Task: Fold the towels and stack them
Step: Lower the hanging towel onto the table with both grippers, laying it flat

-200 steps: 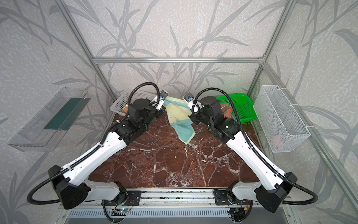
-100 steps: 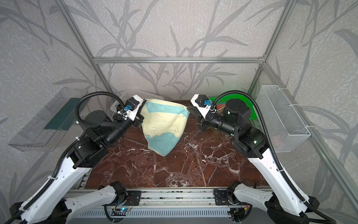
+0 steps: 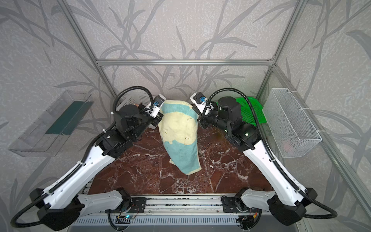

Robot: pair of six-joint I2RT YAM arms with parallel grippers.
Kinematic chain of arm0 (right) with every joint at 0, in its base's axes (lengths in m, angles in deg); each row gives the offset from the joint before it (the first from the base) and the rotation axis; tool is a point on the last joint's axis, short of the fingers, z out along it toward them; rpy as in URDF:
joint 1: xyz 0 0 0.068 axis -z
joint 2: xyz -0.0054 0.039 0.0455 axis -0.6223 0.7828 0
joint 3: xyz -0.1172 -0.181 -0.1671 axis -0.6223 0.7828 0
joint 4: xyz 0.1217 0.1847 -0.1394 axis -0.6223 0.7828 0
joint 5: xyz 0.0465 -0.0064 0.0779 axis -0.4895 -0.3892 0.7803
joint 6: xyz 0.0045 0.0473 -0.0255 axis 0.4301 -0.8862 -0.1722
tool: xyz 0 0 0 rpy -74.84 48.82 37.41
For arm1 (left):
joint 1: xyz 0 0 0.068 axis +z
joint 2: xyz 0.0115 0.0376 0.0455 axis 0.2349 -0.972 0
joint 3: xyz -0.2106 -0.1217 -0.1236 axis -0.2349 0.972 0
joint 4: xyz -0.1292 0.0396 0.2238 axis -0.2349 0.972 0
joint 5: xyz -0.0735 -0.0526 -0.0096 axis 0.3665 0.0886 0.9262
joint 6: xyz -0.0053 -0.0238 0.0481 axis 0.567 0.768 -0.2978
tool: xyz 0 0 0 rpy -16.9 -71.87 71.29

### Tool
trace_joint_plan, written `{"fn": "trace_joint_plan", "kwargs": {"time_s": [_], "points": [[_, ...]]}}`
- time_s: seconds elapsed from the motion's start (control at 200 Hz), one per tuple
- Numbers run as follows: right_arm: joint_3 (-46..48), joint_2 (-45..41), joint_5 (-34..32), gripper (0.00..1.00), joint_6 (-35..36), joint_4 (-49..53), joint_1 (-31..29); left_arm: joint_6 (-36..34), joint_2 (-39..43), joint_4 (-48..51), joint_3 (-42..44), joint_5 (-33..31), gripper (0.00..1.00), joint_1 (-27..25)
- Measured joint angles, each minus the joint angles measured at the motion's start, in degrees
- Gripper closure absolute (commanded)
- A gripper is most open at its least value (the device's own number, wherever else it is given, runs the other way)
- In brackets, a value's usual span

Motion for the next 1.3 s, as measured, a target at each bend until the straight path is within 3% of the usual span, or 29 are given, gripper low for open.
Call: {"fn": "trace_joint_plan", "kwargs": {"time_s": [0.24,0.45,0.655,0.985,1.3], "points": [[2.7,8.8,-3.7,1.00,0.4,-4.6,6.1,0.5,-16.0,-1.8,-4.5,-0.6,1.00,5.1],[3.6,17.1,-3.5,1.00,-0.4,-10.4,10.3,1.2,-32.1,-2.1,-16.5,-1.9,1.00,8.0],[3.6,23.3,-2.7,1.00,-2.5,-14.7,13.3,1.5,-42.6,-1.5,-26.0,-4.1,1.00,8.5],[3.7,32.5,-2.8,1.00,-3.5,-16.7,14.6,3.0,-51.4,0.1,-27.8,-7.0,1.00,8.5],[5.5,33.4,-1.0,1.00,-3.8,-19.0,14.9,5.3,-50.0,0.6,-22.6,-6.8,1.00,8.5]]}}
